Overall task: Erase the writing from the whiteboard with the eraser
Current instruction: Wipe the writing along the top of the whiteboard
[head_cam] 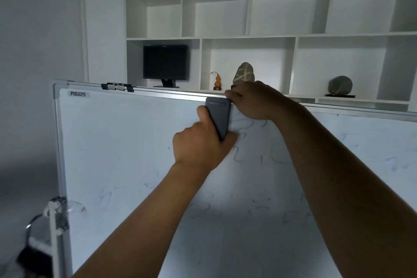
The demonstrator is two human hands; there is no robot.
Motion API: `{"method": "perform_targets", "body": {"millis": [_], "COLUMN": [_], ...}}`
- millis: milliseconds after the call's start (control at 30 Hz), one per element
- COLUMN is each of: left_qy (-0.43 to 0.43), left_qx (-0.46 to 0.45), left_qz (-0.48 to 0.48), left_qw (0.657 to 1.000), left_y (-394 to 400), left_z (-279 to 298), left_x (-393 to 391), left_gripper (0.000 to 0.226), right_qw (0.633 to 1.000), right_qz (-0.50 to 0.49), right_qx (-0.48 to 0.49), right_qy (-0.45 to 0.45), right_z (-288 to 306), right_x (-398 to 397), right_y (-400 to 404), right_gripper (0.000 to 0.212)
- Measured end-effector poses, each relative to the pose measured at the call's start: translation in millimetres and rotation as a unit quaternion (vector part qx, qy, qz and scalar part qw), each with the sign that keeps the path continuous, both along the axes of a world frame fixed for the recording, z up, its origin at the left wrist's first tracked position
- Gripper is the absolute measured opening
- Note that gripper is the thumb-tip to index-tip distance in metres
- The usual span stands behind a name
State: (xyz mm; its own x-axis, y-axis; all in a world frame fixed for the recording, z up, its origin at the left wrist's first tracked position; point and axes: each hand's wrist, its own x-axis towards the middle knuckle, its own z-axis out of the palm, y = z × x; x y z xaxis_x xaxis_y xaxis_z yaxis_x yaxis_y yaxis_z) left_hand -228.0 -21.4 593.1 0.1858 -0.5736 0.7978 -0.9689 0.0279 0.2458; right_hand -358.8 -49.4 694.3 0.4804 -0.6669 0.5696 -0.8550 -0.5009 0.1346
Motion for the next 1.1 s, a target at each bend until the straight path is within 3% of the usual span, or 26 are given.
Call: {"method": "perform_targets", "body": {"millis": [133, 467, 733, 833, 967, 1100], "left_qy": [0.027, 0.185, 0.12, 0.112, 0.218, 0.337], "left_qx": [-0.037, -0.054, -0.103, -0.12, -0.107, -0.122], "left_qz": [0.026, 0.058, 0.015, 0.006, 0.019, 0.053], "left_qw": [0.999, 0.98, 0.987, 0.986, 0.97, 0.932], "left_y": [-6, -4, -20, -16, -12, -17], "left_z": [-9, -32, -54, -65, -72, -76], "left_x": [-13, 51, -5, -20, 9, 55], "left_gripper": [0.057, 0.048, 0.056, 0.059, 0.056, 0.058], "right_qw": [0.998, 0.999, 0.995, 0.99, 0.983, 0.982], "right_qz": [0.009, -0.002, -0.077, -0.088, -0.064, -0.077], "right_qx": [0.011, -0.032, -0.056, -0.109, -0.161, -0.156], "right_qy": [-0.059, -0.015, -0.001, -0.02, -0.054, -0.071], "right_z": [-2, -6, -23, -29, -34, -38], "right_x": [-6, -8, -1, -5, -13, -8], "right_y": [-2, -2, -3, -9, -8, -8], "right_gripper": [0.035, 0.04, 0.039, 0.041, 0.049, 0.033]}}
